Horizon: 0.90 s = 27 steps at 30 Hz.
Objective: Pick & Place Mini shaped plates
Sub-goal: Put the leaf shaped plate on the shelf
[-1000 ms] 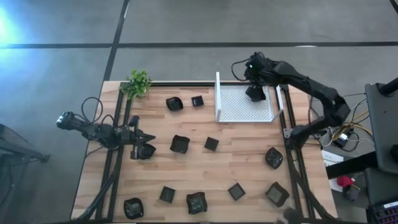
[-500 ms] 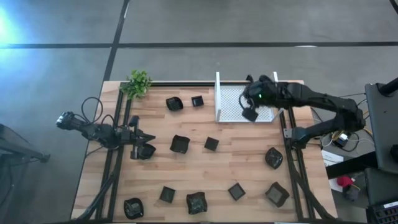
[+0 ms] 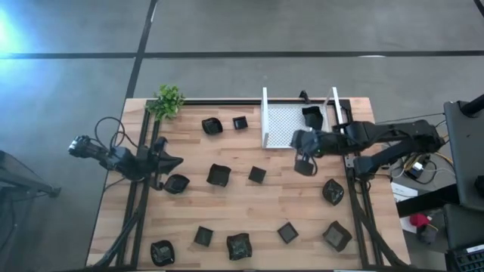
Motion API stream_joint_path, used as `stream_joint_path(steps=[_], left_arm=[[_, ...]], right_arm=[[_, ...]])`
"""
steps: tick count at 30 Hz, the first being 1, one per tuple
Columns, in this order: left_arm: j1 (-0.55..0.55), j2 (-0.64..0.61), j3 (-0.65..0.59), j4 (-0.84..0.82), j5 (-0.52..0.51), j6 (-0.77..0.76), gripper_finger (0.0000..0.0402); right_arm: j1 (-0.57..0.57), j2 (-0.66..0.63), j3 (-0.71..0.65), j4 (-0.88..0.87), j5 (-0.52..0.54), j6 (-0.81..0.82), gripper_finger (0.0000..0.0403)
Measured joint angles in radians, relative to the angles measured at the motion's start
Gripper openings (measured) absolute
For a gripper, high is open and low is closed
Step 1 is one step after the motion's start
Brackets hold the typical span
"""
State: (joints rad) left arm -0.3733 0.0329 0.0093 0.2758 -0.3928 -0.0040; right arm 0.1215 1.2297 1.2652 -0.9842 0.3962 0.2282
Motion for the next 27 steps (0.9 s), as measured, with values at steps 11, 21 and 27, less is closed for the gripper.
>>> stream_joint_path(steps=[11,21,27], left_arm=[[0.0,0.146,0.138,-0.263,-0.097,-0.149,0.0],[-0.001,0.455,0.303,-0.442,-0.096,-0.315,0.0],[-0.001,0.607,0.463,-0.732,-0.096,-0.5,0.0]], right_arm=[[0.063,-0.01,-0.032,0.084,0.0,0.005,0.0008],[0.062,-0.01,-0.032,0.099,0.0,0.0,0.0008],[0.062,-0.01,-0.032,0.099,0.0,0.0,0.0008]])
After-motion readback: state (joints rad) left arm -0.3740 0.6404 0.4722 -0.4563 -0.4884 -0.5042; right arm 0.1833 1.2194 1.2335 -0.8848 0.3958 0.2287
